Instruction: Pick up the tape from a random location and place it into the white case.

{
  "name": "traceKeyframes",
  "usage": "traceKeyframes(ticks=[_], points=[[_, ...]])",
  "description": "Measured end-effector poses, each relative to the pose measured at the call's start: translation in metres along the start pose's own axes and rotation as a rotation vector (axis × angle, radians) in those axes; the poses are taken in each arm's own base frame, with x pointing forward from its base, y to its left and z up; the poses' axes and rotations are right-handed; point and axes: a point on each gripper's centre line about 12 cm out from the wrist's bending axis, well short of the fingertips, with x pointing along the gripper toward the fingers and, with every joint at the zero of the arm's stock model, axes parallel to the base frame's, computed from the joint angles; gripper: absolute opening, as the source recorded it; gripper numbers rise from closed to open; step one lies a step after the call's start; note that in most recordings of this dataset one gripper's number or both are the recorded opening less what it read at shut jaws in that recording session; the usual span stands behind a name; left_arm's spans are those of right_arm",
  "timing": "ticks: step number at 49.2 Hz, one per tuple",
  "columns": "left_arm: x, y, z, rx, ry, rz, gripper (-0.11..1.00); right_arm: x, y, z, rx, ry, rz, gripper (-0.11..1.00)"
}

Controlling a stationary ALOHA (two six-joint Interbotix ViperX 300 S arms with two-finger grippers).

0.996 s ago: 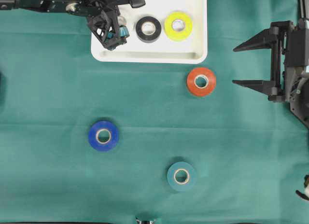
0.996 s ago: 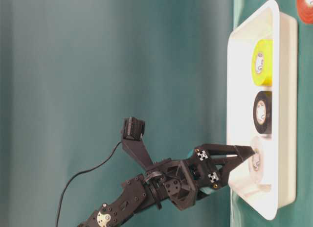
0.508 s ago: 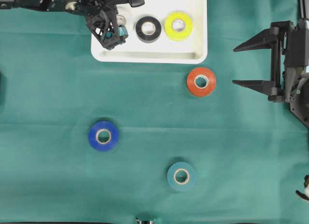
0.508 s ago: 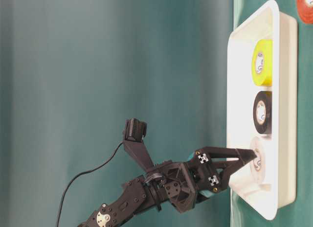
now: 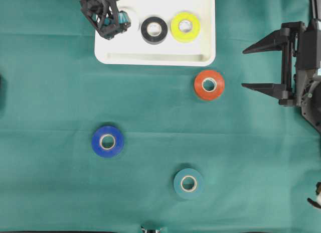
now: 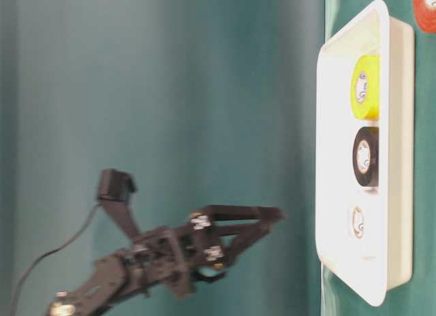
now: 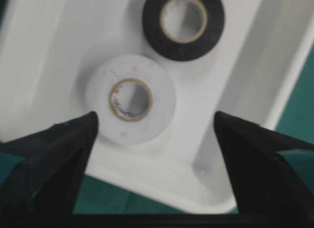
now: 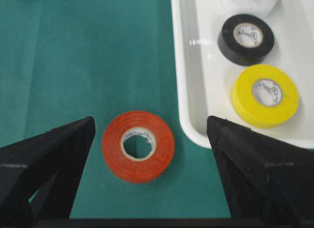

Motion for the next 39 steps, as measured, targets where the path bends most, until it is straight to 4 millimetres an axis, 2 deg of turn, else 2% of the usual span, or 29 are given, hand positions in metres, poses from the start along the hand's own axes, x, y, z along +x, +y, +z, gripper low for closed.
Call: traceKeyframes(ticks=[10, 17, 39], points=[[-0.050, 0.001, 0.024, 0.033, -0.060, 0.003, 1.00, 0.000, 0.000, 0.000, 0.002, 0.000, 0.000, 0.90], [-0.076, 0.002, 0.032, 0.047, -0.113, 0.009, 1.00, 0.000, 0.000, 0.000, 0.002, 0.003, 0.001, 0.90], [-0.081, -0.003, 0.031, 0.057, -0.120, 0.002, 1.00, -0.001, 0.000, 0.000, 0.002, 0.001, -0.001, 0.90]])
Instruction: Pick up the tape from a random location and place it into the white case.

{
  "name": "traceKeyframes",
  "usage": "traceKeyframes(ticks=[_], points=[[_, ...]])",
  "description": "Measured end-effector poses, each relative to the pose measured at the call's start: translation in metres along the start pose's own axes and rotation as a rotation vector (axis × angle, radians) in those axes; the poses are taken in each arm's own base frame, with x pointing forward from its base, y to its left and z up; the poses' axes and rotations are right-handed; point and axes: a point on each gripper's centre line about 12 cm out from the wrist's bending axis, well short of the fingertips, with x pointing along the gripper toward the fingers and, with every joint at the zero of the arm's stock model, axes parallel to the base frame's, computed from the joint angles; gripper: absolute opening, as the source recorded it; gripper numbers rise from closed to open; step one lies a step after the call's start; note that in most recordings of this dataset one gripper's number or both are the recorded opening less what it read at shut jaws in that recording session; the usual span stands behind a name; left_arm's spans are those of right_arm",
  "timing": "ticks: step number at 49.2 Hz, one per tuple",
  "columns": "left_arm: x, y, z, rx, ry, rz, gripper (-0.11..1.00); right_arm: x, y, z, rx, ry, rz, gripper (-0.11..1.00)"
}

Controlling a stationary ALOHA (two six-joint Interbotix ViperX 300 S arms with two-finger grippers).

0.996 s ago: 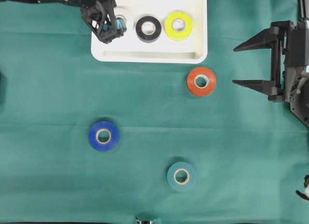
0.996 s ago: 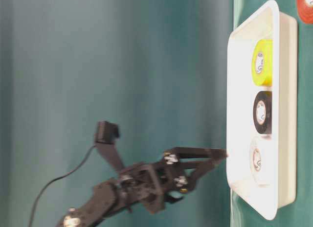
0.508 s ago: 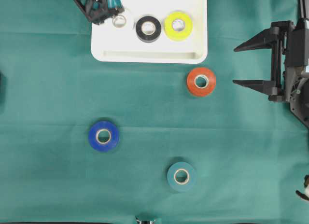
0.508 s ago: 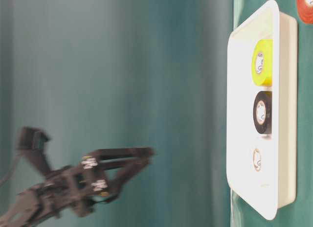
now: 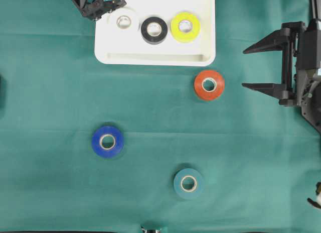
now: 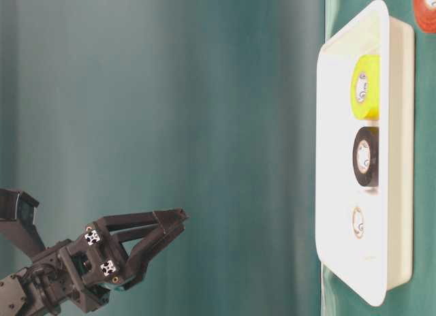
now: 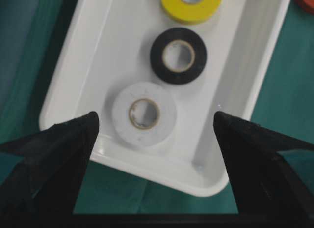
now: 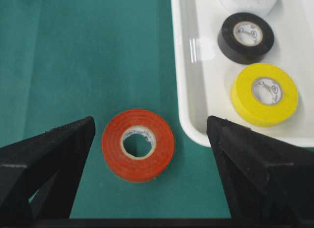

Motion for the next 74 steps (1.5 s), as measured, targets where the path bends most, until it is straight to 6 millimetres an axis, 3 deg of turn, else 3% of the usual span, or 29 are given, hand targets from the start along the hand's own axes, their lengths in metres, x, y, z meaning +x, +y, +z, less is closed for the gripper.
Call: traceKeyframes(ticks=[13, 36, 56, 65, 74], points=[[0.001, -0.023, -0.002, 0.048, 0.005, -0.037, 1.00, 0.000, 0.000, 0.000, 0.000, 0.000, 0.000, 0.90], [-0.008, -0.101, -0.011, 0.208, -0.021, -0.162, 1.00, 0.000, 0.000, 0.001, 0.002, -0.002, 0.000, 0.90], [-0.010, -0.101, -0.011, 0.207, -0.032, -0.163, 1.00, 0.000, 0.000, 0.002, 0.003, -0.005, 0.001, 0.90], [-0.017, -0.098, -0.022, 0.206, -0.053, -0.163, 1.00, -0.001, 0.000, 0.002, 0.002, -0.006, 0.000, 0.90], [-0.032, -0.094, -0.036, 0.193, -0.182, -0.165, 1.00, -0.004, 0.000, 0.004, 0.002, -0.021, 0.001, 0.90]])
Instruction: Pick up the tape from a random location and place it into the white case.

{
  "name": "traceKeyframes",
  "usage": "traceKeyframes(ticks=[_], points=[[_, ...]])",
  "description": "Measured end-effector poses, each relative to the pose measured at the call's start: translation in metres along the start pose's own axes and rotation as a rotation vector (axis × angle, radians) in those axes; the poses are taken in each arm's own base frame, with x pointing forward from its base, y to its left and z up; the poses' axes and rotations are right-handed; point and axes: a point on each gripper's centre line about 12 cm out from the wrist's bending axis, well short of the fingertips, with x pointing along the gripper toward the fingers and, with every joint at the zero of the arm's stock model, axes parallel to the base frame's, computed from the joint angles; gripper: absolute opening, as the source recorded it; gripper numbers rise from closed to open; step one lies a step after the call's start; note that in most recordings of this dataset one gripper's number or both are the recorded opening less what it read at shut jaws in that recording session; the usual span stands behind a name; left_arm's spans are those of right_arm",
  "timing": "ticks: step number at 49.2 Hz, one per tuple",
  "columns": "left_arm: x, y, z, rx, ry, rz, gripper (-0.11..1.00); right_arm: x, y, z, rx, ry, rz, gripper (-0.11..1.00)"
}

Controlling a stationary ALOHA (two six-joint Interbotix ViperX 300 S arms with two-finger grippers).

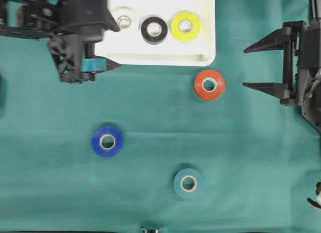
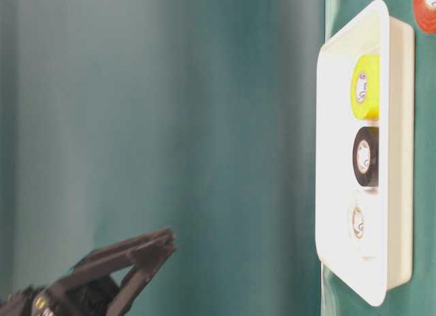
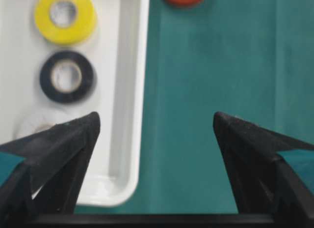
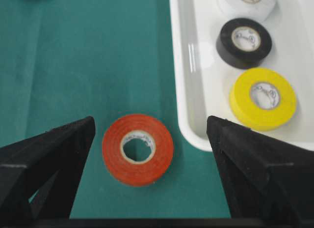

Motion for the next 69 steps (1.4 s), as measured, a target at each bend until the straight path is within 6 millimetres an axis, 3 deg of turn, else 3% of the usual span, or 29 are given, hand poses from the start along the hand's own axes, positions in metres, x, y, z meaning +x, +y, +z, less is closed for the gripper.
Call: traceKeyframes(ticks=[17, 53, 69], points=[[-0.037, -0.003, -0.026, -0.003, -0.202, 0.017, 1.00, -0.009, -0.002, 0.010, -0.009, -0.052, -0.010, 0.90], [-0.040, -0.016, -0.075, -0.026, -0.369, -0.006, 1.00, -0.023, -0.004, 0.018, -0.029, -0.119, -0.017, 0.90], [-0.032, -0.021, -0.094, -0.037, -0.399, -0.019, 1.00, -0.024, -0.003, 0.019, -0.031, -0.126, -0.015, 0.90]])
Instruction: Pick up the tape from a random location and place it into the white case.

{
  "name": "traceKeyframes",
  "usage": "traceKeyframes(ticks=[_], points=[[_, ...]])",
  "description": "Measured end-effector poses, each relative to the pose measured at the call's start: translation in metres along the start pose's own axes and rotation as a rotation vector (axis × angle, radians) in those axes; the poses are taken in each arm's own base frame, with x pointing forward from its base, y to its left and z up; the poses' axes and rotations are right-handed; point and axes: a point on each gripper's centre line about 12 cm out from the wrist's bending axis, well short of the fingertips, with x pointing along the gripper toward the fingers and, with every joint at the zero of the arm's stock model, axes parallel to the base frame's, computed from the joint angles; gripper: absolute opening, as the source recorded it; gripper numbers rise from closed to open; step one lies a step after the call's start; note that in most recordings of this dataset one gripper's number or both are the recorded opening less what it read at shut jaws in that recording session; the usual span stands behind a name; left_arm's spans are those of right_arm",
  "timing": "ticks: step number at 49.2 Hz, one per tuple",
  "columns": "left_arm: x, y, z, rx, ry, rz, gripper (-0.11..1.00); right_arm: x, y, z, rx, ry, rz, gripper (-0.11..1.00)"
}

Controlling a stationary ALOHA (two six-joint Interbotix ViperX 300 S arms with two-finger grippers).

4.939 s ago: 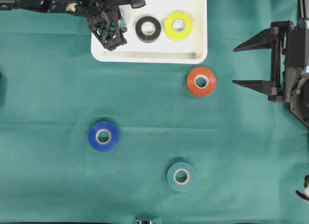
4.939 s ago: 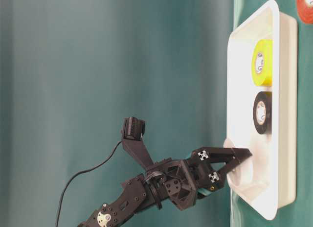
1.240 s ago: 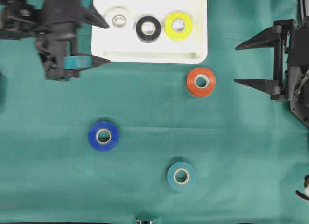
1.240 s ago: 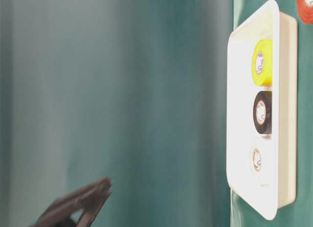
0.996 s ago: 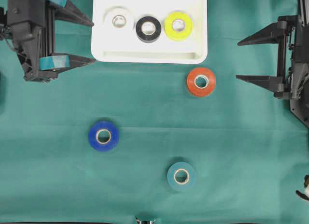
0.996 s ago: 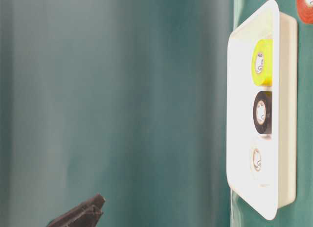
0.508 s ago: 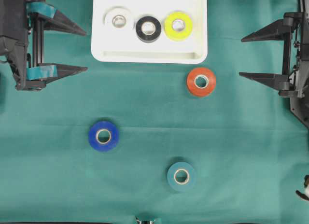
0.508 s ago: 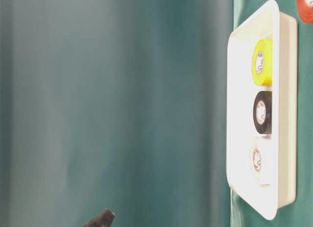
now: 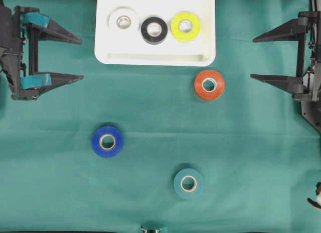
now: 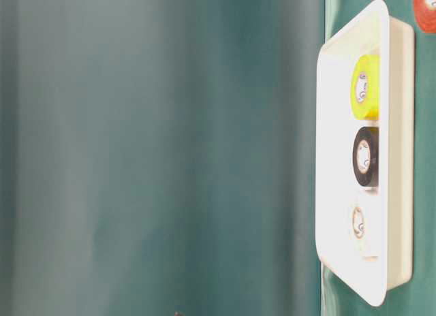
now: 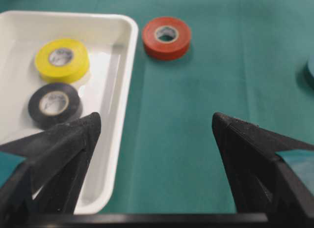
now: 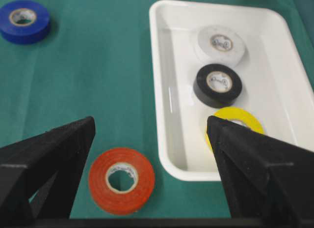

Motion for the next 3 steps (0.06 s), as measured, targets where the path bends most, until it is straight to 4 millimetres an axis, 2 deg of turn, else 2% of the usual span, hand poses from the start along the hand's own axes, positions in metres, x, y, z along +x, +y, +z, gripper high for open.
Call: traceKeyframes(ticks=[3], points=[[0.0005, -0.0012, -0.0023, 0.000, -0.005, -0.004, 1.00, 0.0000, -0.0003, 0.0000, 0.001, 0.000, -0.001, 0.90]])
